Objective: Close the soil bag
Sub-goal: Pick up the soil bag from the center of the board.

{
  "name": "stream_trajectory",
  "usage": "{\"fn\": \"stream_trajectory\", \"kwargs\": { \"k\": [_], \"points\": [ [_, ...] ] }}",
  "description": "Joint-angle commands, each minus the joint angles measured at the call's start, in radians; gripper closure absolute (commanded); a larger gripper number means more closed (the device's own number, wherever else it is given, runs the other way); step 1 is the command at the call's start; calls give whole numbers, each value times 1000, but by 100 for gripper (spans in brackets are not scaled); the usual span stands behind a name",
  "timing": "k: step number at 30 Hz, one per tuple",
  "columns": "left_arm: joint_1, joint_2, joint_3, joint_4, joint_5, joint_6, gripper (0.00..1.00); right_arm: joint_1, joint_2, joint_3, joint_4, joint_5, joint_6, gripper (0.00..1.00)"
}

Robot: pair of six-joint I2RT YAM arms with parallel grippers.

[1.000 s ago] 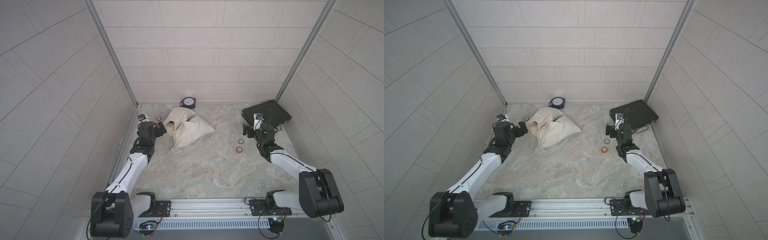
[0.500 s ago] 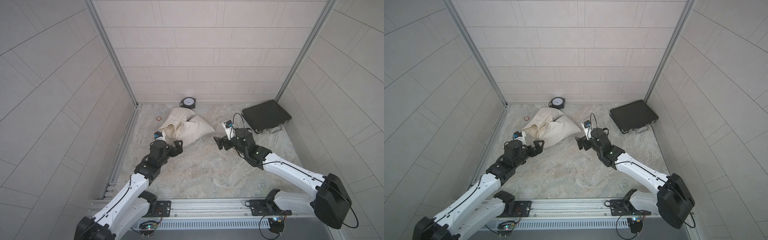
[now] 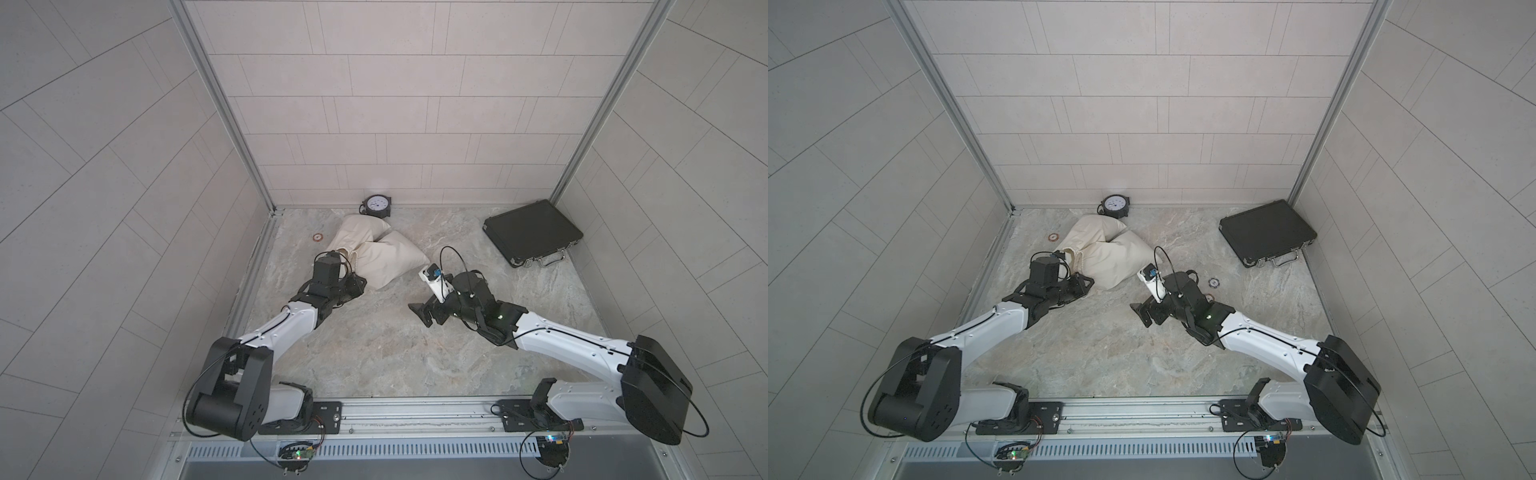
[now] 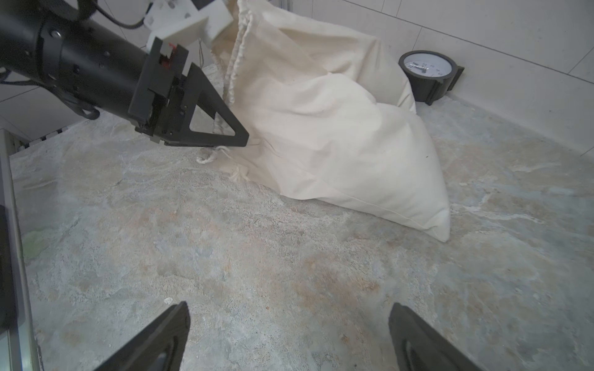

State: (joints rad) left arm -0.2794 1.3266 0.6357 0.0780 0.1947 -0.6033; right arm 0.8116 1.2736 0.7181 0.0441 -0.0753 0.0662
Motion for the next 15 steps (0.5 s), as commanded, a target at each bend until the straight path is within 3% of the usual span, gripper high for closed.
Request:
{"fn": "stream_trajectory", "kwargs": {
  "k": [1, 8, 15],
  "points": [
    [-67, -14, 36, 26, 51, 4, 87, 4, 21, -13, 64, -49, -42, 0],
    [-158, 27, 74, 43, 76, -8, 87, 10, 114, 10, 157, -120, -94, 9],
    [-207, 56, 92, 63, 91, -21, 87, 11, 222, 49, 221, -42, -125, 28]
  ]
}}
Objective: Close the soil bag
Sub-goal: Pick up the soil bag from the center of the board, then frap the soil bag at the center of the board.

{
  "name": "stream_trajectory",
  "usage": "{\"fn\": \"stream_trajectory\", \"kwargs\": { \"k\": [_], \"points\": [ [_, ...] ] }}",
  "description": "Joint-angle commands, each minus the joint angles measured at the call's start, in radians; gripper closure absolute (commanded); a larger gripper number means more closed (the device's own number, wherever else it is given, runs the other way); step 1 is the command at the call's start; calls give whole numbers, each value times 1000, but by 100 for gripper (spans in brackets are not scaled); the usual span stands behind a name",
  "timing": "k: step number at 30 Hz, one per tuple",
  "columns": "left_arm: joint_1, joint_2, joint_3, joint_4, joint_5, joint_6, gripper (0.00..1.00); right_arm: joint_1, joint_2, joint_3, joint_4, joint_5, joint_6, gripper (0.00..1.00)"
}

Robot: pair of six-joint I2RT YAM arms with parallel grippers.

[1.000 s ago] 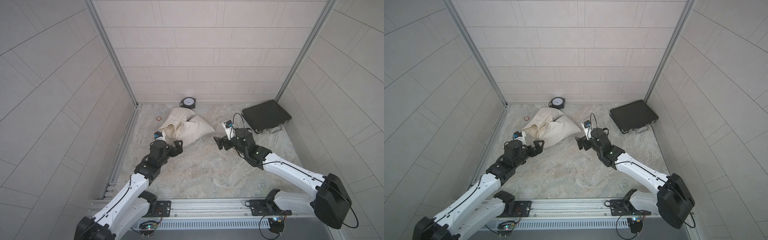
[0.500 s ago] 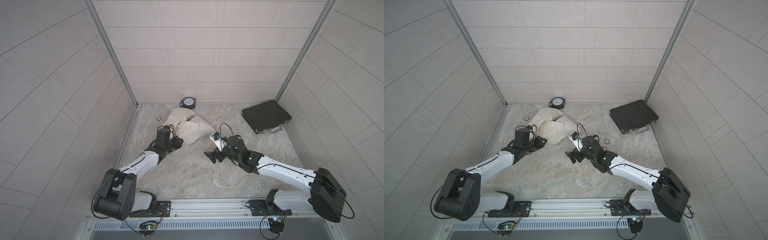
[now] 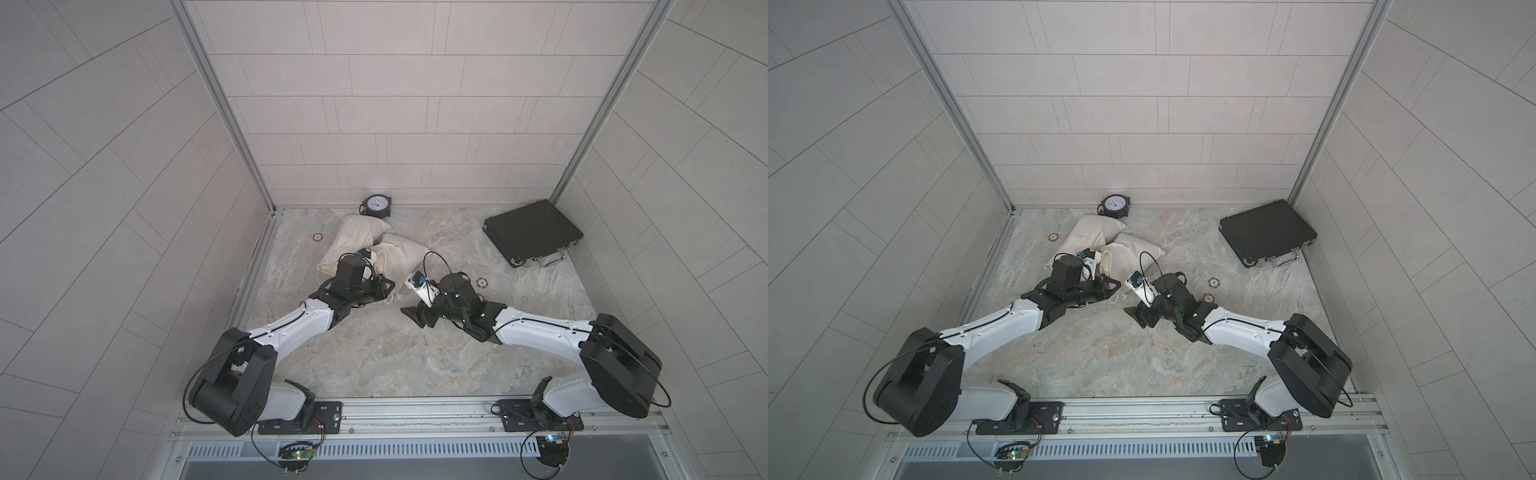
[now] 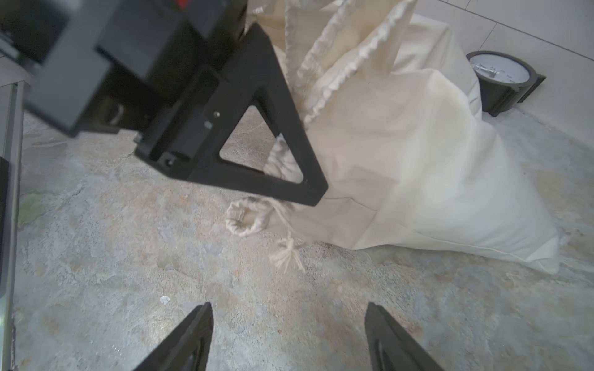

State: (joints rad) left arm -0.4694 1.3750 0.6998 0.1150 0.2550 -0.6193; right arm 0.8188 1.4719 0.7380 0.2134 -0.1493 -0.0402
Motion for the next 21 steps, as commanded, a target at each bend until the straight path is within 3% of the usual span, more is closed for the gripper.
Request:
{"fn": "stream_trajectory", "kwargs": {
  "k": [1, 11, 14, 19, 21],
  "points": [
    [-21, 7, 28, 26, 31, -6, 87, 2, 35, 37, 58, 34, -26, 30],
    [-37, 5, 31, 23, 38, 0, 87, 2, 131, 82, 106, 74, -52, 49],
    [-38, 3, 32, 20, 34, 2, 87, 3, 140, 89, 102, 74, -59, 62],
    [-37, -12, 39, -11, -5, 18, 82, 2, 71, 74, 45, 86, -63, 100],
    [-36, -32, 53, -54, -32, 44, 76, 0, 20, 61, 20, 132, -61, 100]
  ]
}}
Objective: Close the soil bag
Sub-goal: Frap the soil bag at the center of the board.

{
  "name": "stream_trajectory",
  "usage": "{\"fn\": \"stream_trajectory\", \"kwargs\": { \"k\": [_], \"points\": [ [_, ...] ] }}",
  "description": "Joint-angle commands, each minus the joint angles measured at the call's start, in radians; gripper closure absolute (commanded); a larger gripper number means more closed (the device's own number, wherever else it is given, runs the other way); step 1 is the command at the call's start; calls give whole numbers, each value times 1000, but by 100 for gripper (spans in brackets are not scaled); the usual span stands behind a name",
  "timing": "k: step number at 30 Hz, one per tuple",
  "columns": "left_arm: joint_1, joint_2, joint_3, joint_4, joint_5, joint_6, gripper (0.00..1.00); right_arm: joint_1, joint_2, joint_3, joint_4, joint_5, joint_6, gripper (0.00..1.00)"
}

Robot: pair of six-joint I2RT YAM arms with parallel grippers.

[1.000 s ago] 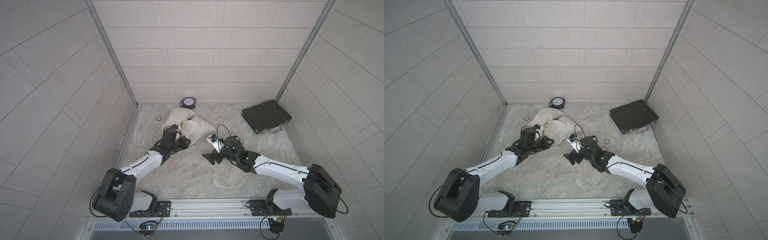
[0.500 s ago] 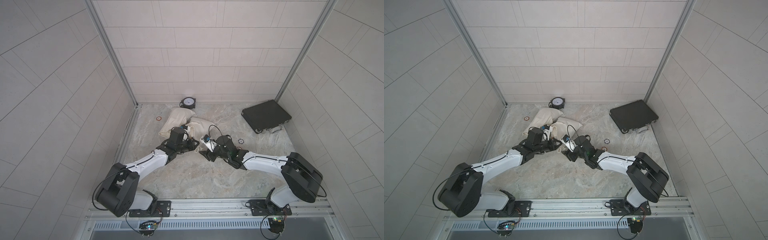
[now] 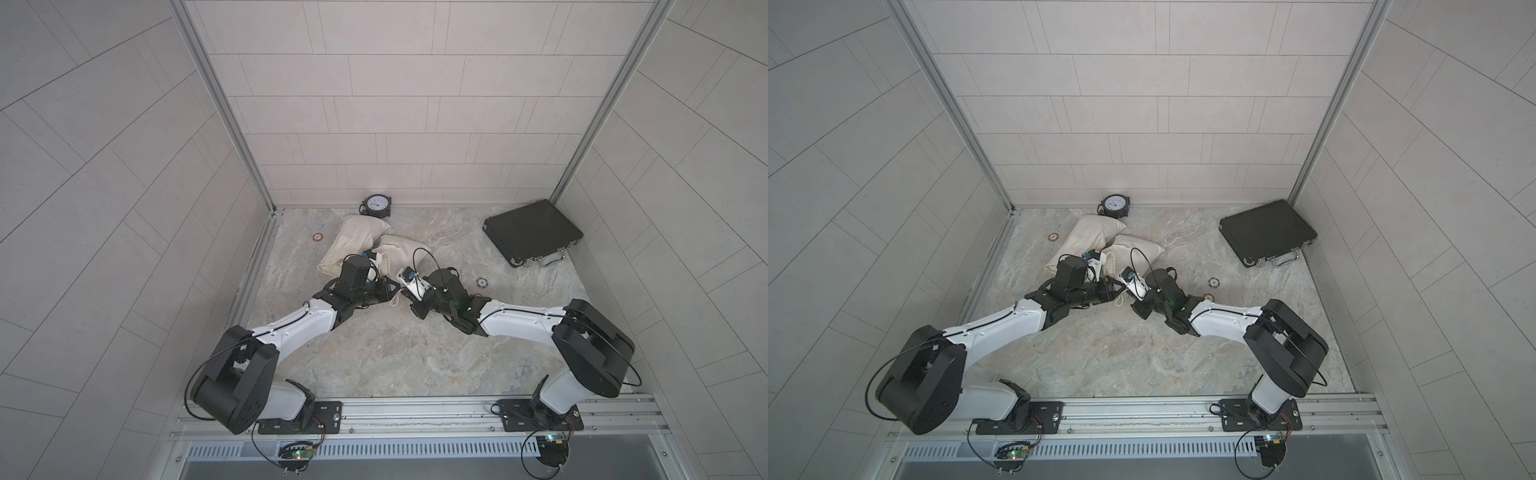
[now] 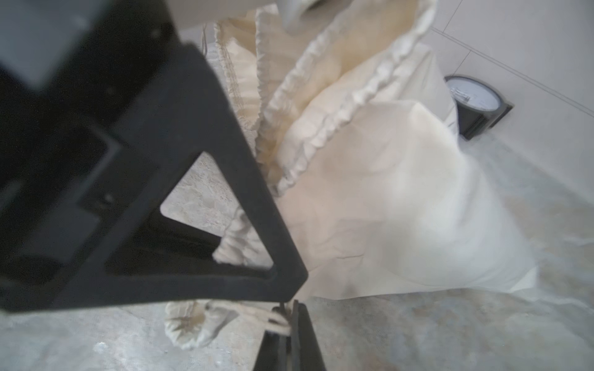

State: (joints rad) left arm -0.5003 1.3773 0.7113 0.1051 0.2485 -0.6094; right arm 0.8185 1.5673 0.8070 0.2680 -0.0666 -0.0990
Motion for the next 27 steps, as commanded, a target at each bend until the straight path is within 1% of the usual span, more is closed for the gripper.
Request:
{"fn": "stream_trajectory", "kwargs": {
  "k": [1, 4, 6, 8, 10, 13, 16, 22, 24, 26, 27],
  "points": [
    [-5, -52, 50, -65, -42, 48, 70, -3, -104, -16, -44, 72, -1, 100],
    [-6, -115, 63, -102, -89, 92, 54, -19, -198, -23, -86, 126, 10, 100],
    [-6, -159, 65, -107, -103, 135, 46, -34, -249, -8, -121, 145, 23, 100],
    [-10, -203, 69, -107, -107, 185, 40, -44, -294, 17, -159, 157, 29, 100],
    [-22, -250, 69, -97, -112, 237, 36, -52, -325, 51, -206, 168, 34, 100],
    [-53, -322, 55, -44, -99, 335, 27, -62, -362, 105, -266, 174, 52, 100],
    [-111, -356, 39, 27, -103, 476, 24, -68, -393, 148, -300, 154, 73, 100],
    [-231, -289, 64, 136, -252, 744, 24, -74, -435, 210, -375, 114, 130, 100],
    [-242, -260, 72, 165, -304, 792, 25, -76, -453, 236, -406, 86, 150, 100],
    [-244, -242, 78, 214, -302, 819, 26, -75, -476, 254, -435, 67, 161, 100],
    [-247, -232, 83, 232, -290, 835, 29, -76, -487, 261, -445, 65, 163, 100]
  ]
}}
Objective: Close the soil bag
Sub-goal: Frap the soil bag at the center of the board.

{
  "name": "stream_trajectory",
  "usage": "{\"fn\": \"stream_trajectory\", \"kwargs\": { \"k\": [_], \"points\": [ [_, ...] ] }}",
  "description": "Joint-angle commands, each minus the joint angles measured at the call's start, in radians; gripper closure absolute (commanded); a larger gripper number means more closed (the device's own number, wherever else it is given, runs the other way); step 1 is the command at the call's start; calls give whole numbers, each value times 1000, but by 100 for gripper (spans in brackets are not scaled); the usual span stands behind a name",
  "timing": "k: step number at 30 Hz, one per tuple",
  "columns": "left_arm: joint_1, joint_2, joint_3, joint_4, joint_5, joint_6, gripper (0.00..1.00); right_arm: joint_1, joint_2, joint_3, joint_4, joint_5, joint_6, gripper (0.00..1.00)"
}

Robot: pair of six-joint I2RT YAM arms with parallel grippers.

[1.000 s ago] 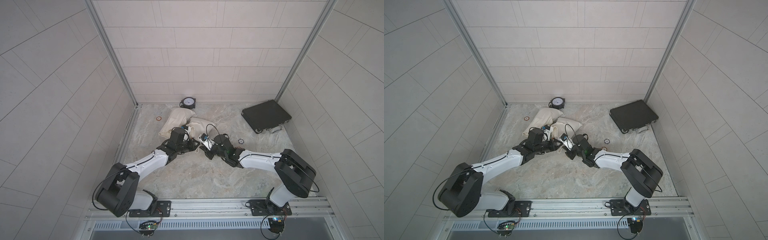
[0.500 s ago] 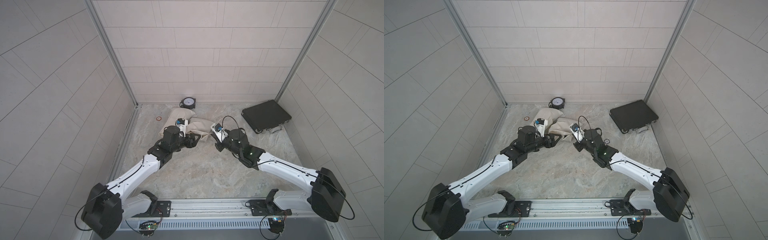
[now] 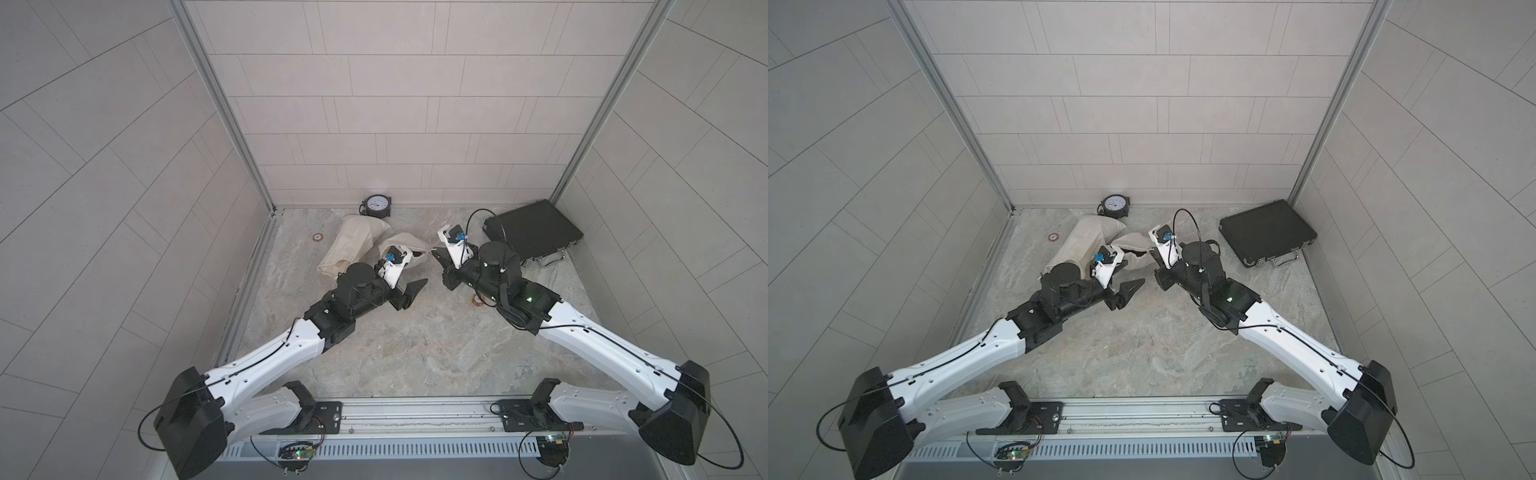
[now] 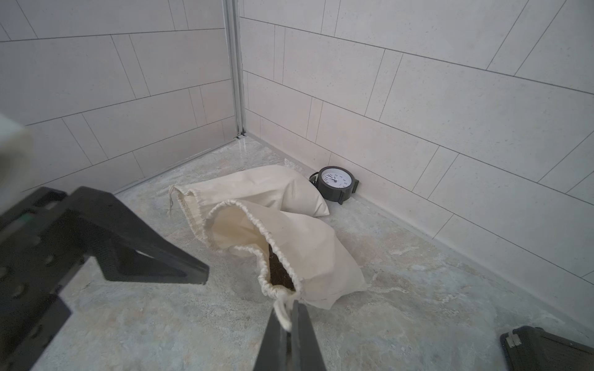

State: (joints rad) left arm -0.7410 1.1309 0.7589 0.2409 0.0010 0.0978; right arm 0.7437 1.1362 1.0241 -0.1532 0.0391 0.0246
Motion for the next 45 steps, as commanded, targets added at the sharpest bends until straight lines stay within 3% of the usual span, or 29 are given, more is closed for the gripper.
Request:
{"fn": "stream_trajectory", "kwargs": {
  "k": [1, 4, 11, 19, 25, 34, 37, 43, 45],
  "points": [
    [-11, 26, 42, 106, -35, 152, 32, -1, -65, 51, -29, -42, 41, 100],
    [-57, 78, 81, 116, -73, 252, 44, -1, -84, 60, -40, -42, 43, 100],
    [-112, 211, 145, 218, -145, 350, 54, -2, -92, 63, -57, -62, 54, 100],
    [-115, 297, 173, 313, -204, 332, 79, -3, -114, 51, -63, -43, 52, 100],
    [-115, 313, 161, 319, -390, 251, 93, -28, -167, 27, -69, 58, 57, 100],
    [-109, 345, 126, 269, -620, 158, 94, -77, -282, 5, -106, 178, 86, 100],
    [-94, 359, 108, 249, -683, 131, 88, -109, -350, -16, -105, 246, 100, 100],
    [-30, 361, 73, 190, -723, 47, 86, -165, -468, -36, -106, 359, 126, 100],
    [-14, 345, 57, 175, -687, 30, 90, -176, -476, -35, -110, 339, 124, 100]
  ]
}}
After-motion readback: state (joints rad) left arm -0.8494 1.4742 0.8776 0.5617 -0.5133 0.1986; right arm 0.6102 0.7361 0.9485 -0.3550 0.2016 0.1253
